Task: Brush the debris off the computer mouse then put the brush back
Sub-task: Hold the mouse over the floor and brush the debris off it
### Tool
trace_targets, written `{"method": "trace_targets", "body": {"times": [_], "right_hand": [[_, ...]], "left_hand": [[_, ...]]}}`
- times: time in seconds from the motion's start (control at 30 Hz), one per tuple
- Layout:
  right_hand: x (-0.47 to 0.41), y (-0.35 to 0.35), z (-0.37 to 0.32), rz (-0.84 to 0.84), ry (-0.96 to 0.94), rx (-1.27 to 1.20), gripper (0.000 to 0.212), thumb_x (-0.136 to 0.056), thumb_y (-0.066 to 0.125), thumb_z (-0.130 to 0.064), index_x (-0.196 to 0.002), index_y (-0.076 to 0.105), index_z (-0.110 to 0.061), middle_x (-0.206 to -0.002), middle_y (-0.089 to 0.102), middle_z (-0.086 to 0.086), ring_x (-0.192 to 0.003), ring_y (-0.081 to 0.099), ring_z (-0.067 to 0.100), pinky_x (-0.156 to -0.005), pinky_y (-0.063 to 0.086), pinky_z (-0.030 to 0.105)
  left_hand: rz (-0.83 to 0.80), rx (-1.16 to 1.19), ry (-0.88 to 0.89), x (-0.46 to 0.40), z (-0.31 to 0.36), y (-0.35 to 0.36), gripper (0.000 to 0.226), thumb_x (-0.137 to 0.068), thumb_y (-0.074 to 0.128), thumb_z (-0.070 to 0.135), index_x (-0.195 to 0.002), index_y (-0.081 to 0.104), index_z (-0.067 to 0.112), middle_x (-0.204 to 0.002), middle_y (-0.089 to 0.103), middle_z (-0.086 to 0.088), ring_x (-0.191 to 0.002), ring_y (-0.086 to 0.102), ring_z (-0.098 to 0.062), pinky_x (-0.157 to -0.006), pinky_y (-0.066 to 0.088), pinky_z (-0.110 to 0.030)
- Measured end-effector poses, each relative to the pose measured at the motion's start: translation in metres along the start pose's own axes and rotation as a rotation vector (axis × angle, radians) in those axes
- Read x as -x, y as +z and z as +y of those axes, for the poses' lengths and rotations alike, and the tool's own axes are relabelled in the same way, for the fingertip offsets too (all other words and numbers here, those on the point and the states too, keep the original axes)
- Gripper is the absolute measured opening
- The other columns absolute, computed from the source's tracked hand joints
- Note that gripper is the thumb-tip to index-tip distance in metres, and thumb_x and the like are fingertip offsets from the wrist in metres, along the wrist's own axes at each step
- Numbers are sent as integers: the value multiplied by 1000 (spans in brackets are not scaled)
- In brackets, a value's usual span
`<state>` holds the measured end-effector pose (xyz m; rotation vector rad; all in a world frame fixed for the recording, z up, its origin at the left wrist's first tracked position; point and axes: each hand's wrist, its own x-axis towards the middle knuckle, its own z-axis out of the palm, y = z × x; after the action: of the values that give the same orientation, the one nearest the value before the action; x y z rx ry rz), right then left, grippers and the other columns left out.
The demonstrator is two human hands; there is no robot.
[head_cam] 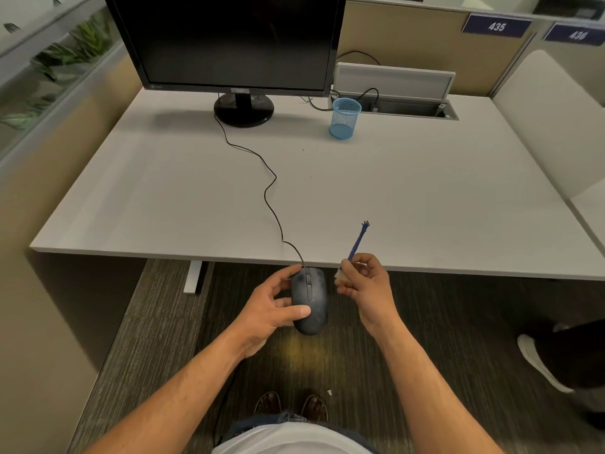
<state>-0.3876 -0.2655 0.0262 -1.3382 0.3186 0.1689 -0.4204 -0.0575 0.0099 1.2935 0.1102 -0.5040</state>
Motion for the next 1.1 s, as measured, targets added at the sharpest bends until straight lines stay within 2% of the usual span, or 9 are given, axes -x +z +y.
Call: {"method": "trace_targets", "body": {"times": [0.17,0.4,0.57,0.7,0.8,0.93,1.1], "right_hand": [[-6,1,0,64,4,89,15,-96,69,-14,-108,60,-13,-88,77,3,-87,74,19,-71,58,26],[-13,3,-2,123,21,171,16,-96,69,-19,-109,61,-16,-91,80,-2,-82,74,6,-72,50,25],[-18,2,-3,123,63,173,17,-99,65,-21,-115,61,-17,-99,80,1,-85,73,12,-67,47,26],[-26,4,-6,59,131,123,16,-101,62,-20,-113,62,-8,-99,77,12,-66,65,9,-57,48,22],[-32,8,-13,-18,162,154,13,-100,64,-18,-107,62,-7,-89,75,12,-61,65,10,-55,49,21],[-37,12,-21,-112,161,125,10,-100,64,-15,-100,64,-5,-75,69,10,-56,61,11,-53,49,19],[-37,16,-20,-186,163,170,9,-95,70,-13,-94,64,-7,-75,70,5,-57,56,8,-55,47,20]], "left_hand": [[-5,-7,-10,-1,4,0,78,-69,85,13,-136,52,37,-134,60,2,-109,70,-23,-77,60,-37],[-8,8,-18,-2,3,-2,73,-74,83,8,-134,55,39,-130,63,4,-110,70,-24,-78,60,-40],[-23,28,-29,-1,5,-2,75,-72,84,11,-135,54,37,-132,62,1,-112,69,-25,-81,60,-44],[-73,15,-37,1,9,-3,78,-69,86,14,-137,52,35,-133,63,5,-114,67,-25,-83,60,-44],[-123,-2,-44,2,12,-3,85,-64,87,22,-140,50,32,-129,64,10,-116,67,-25,-86,59,-48],[-149,-9,-41,4,13,-1,85,-65,87,22,-140,51,32,-131,63,9,-117,66,-28,-89,57,-51],[-139,8,-33,6,14,-3,82,-66,86,22,-140,52,32,-131,63,7,-118,65,-27,-86,58,-48]]}}
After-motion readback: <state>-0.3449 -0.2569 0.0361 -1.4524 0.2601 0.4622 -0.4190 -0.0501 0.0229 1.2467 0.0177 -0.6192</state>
